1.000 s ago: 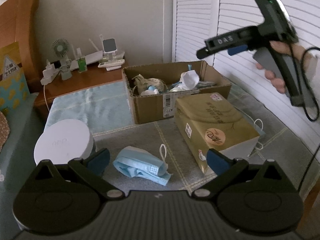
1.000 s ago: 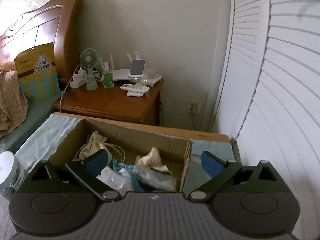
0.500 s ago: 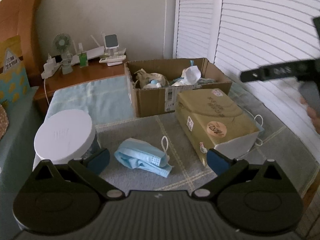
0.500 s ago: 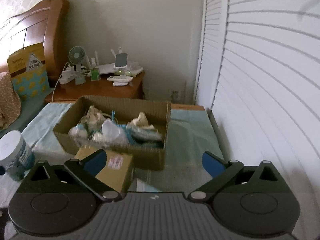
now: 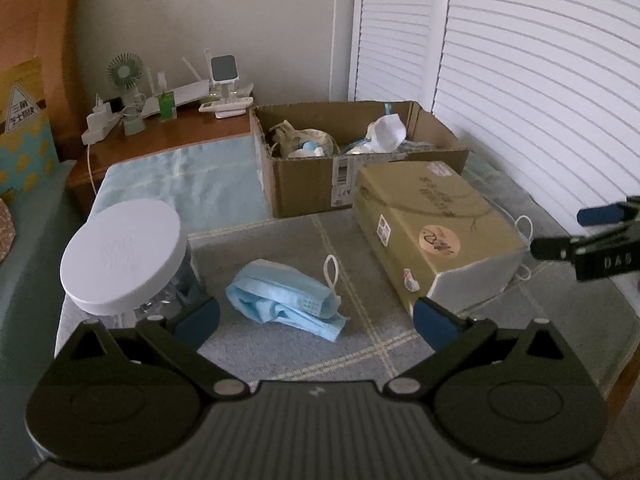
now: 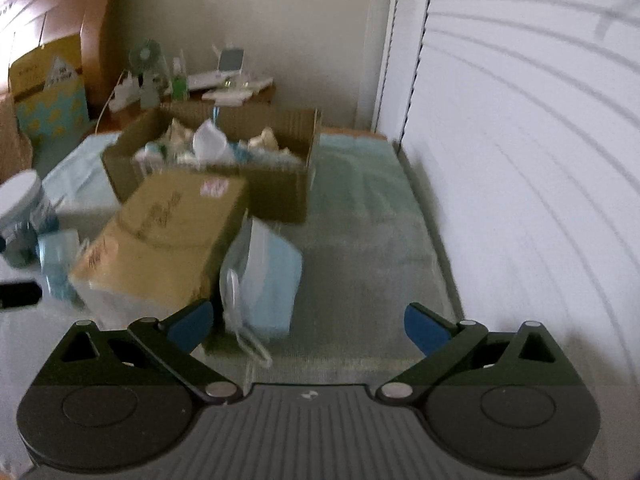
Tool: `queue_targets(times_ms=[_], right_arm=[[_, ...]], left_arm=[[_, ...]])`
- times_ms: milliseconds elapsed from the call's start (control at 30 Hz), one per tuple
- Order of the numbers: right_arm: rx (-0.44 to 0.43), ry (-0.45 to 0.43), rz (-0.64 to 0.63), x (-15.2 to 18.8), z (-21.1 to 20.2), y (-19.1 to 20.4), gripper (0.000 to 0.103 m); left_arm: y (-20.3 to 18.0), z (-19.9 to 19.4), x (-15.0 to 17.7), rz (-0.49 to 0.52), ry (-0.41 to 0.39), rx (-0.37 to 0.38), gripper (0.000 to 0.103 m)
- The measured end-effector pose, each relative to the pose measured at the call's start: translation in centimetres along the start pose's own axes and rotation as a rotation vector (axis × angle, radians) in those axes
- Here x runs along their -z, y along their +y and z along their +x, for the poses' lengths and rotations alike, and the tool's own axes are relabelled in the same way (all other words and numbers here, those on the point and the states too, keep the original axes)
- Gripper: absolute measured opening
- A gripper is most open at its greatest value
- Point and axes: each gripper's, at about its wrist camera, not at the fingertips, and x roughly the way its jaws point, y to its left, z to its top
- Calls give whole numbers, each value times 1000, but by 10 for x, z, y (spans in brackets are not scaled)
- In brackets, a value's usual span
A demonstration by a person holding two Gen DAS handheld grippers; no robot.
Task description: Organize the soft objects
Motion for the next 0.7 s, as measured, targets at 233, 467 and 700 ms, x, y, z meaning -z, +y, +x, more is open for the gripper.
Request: queue_targets(times_ms=[233, 467, 700], right_arm=[[-17, 46, -5, 9, 20, -3, 103], [-20, 48, -5, 8, 35, -6, 103], [69, 44, 20, 5, 41, -16, 103]], left_arm=[[-1, 4, 0, -3, 16, 5, 102], [-3, 9, 1, 3, 33, 10, 102], [-3, 18, 1, -2, 48, -5, 102]])
